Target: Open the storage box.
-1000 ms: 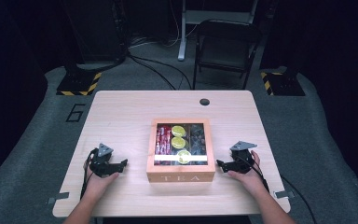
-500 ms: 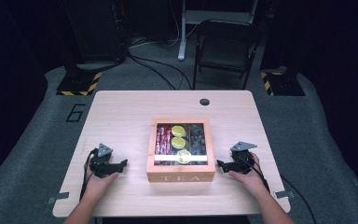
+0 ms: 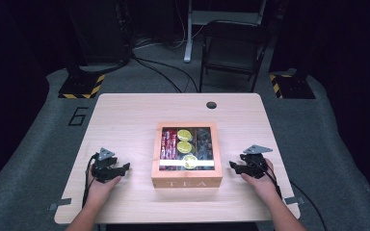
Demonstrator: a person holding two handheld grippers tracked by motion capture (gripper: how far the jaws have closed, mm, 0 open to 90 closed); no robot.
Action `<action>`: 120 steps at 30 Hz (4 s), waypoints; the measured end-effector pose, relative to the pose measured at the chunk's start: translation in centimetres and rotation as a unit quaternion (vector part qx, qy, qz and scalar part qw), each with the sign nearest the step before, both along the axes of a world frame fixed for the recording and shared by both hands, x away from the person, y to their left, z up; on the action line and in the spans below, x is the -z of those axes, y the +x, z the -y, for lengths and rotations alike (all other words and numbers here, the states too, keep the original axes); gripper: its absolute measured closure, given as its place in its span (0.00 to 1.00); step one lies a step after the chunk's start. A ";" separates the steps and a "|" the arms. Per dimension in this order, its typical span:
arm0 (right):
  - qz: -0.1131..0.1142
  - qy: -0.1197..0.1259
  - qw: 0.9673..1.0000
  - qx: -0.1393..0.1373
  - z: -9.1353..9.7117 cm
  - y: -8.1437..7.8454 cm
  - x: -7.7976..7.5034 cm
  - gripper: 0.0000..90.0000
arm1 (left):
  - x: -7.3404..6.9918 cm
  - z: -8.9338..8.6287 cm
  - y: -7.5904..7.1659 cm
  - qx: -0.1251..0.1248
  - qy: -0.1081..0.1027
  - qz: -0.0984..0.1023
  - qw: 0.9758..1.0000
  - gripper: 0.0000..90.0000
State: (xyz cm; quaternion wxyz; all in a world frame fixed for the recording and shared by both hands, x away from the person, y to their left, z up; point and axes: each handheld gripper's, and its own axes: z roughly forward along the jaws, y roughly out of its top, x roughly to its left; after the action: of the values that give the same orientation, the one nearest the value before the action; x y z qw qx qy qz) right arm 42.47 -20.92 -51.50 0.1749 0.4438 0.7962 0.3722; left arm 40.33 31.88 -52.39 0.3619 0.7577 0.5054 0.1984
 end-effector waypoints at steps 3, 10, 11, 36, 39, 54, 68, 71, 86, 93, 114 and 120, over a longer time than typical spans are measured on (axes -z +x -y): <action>0.010 0.003 1.000 -0.001 0.2 -0.1 -0.3 0.45 | -0.3 0.2 -0.1 0.005 -0.003 -0.001 1.000 0.40; 0.037 0.002 0.999 -0.004 0.5 -0.9 -1.4 0.45 | -1.3 1.2 -0.4 0.033 -0.039 -0.001 0.999 0.43; 0.037 0.002 0.999 -0.004 0.5 -0.9 -1.4 0.45 | -1.3 1.2 -0.4 0.033 -0.039 -0.001 0.999 0.44; 0.035 0.001 0.997 -0.070 -1.0 -3.5 -5.1 0.43 | -5.6 3.9 -2.1 0.090 -0.042 0.043 0.994 0.44; 0.034 0.006 0.997 -0.072 -1.1 -3.6 -5.6 0.44 | -6.0 4.3 -2.1 0.100 -0.038 0.036 0.994 0.44; 0.054 0.049 0.992 -0.102 -2.2 -6.5 -9.0 0.50 | -7.6 6.3 -4.7 0.149 -0.053 0.035 0.987 0.46; 0.031 0.036 0.991 -0.124 -3.3 -8.0 -6.8 0.57 | -6.2 7.0 -6.2 0.151 -0.082 0.026 0.985 0.49; 0.029 0.035 0.991 -0.126 -3.7 -8.1 -6.2 0.61 | -6.0 7.0 -6.2 0.161 -0.077 0.025 0.984 0.52; 0.021 0.027 0.991 -0.133 -4.1 -8.0 -4.7 0.70 | -4.6 8.6 -6.8 0.192 -0.055 0.027 0.979 0.64; 0.014 0.028 0.990 -0.138 -4.5 -7.9 -4.4 0.72 | -4.6 8.7 -6.8 0.190 -0.050 0.028 0.980 0.67; 0.017 0.029 0.991 -0.130 -4.6 -8.0 -4.4 0.71 | -4.7 9.0 -6.8 0.178 -0.042 0.028 0.983 0.68; 0.028 0.035 0.990 -0.136 -4.6 -8.0 -4.7 0.71 | -5.0 9.2 -6.9 0.175 -0.051 0.038 0.983 0.68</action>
State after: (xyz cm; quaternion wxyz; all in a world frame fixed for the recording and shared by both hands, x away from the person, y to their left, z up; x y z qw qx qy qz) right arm 34.48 -16.28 -46.78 0.1295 0.3270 0.8302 0.4325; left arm 33.39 22.70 -47.37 0.4479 0.8070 0.3604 0.1348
